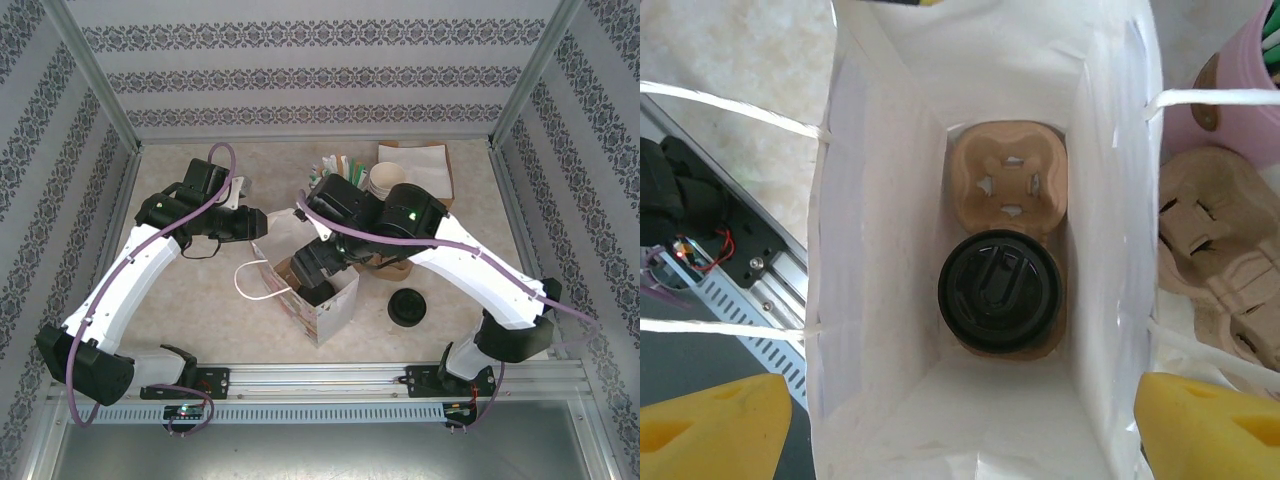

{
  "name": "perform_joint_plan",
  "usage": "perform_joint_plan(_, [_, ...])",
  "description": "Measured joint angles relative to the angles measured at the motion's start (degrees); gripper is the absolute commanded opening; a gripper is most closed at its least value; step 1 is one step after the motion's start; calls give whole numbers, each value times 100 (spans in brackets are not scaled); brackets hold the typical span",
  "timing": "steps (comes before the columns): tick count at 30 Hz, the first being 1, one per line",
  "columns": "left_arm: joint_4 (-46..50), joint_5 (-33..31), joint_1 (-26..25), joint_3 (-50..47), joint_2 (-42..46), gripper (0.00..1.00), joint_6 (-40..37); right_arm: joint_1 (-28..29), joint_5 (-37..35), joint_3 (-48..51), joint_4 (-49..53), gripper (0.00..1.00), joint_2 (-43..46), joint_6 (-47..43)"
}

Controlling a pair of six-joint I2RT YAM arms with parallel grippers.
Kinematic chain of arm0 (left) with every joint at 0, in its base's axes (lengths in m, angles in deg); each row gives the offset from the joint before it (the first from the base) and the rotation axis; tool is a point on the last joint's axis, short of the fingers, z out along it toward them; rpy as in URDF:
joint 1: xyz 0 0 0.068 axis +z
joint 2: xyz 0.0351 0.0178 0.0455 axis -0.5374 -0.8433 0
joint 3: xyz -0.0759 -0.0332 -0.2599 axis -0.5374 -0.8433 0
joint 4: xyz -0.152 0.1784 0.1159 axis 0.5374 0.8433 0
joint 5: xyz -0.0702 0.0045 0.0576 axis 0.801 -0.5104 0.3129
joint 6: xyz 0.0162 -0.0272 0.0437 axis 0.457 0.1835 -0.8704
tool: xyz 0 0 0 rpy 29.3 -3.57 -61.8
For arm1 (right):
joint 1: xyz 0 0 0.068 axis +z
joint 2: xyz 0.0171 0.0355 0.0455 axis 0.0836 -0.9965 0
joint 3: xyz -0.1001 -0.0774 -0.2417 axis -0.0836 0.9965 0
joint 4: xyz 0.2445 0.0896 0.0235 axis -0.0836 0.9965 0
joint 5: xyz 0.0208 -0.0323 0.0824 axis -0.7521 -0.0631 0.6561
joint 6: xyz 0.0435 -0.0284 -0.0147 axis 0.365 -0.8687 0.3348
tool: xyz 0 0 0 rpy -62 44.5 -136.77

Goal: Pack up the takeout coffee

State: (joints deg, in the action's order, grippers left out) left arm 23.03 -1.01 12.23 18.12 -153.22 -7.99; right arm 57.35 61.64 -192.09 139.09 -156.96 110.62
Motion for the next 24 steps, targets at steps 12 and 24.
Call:
perform_joint_plan(12, [-4, -24, -4, -22, 37, 42, 0, -17, -767, -4, -177, 82, 748, -7])
perform_joint_plan(24, [-7, -195, -4, -37, 129, 36, 0, -1585, -1727, 817, -1453, 72, 1753, -164])
